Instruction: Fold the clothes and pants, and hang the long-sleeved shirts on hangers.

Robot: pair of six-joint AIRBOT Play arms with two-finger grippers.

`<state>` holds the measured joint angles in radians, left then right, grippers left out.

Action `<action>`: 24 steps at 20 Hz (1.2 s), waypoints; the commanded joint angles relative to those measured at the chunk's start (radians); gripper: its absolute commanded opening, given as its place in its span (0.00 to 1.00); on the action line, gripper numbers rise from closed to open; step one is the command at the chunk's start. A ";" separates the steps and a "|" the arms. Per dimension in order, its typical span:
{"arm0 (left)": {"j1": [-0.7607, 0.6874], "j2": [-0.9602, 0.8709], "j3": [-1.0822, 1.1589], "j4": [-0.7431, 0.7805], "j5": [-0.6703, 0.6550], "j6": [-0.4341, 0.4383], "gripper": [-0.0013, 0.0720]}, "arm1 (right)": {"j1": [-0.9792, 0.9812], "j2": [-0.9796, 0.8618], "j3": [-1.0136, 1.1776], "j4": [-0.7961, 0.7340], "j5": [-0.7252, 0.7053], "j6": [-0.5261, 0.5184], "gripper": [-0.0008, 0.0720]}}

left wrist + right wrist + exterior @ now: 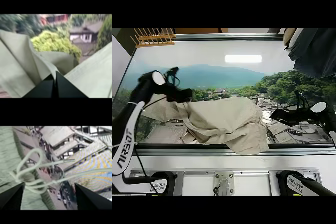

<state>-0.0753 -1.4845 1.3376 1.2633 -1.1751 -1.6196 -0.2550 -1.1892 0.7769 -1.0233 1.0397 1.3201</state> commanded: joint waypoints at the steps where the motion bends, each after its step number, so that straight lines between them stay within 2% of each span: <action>1: 0.113 0.131 0.000 0.002 0.045 -0.005 0.02 | 0.026 -0.012 -0.001 0.014 0.050 -0.047 0.93; 5: 0.166 0.206 0.000 0.002 0.034 -0.004 0.02 | 0.144 -0.018 -0.046 0.026 0.009 -0.065 0.93; 9: 0.146 0.201 0.000 0.001 0.035 -0.004 0.02 | 0.344 -0.078 -0.073 0.088 -0.102 -0.066 0.93; 12: 0.121 0.175 0.000 0.000 0.031 -0.004 0.02 | 0.446 -0.145 -0.073 0.172 -0.153 -0.117 0.93; 19: 0.096 0.129 0.000 -0.006 0.027 -0.004 0.02 | 0.472 -0.202 -0.072 0.212 -0.198 -0.125 0.93; 21: 0.096 0.129 0.000 -0.006 0.027 -0.004 0.02 | 0.475 -0.202 -0.072 0.264 -0.198 -0.127 0.93; 24: 0.096 0.129 0.000 -0.006 0.029 -0.004 0.02 | 0.503 -0.202 -0.072 0.364 -0.188 -0.194 0.93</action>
<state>0.0216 -1.3537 1.3376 1.2583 -1.1473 -1.6234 0.2272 -1.3888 0.7048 -0.7498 0.8452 1.1725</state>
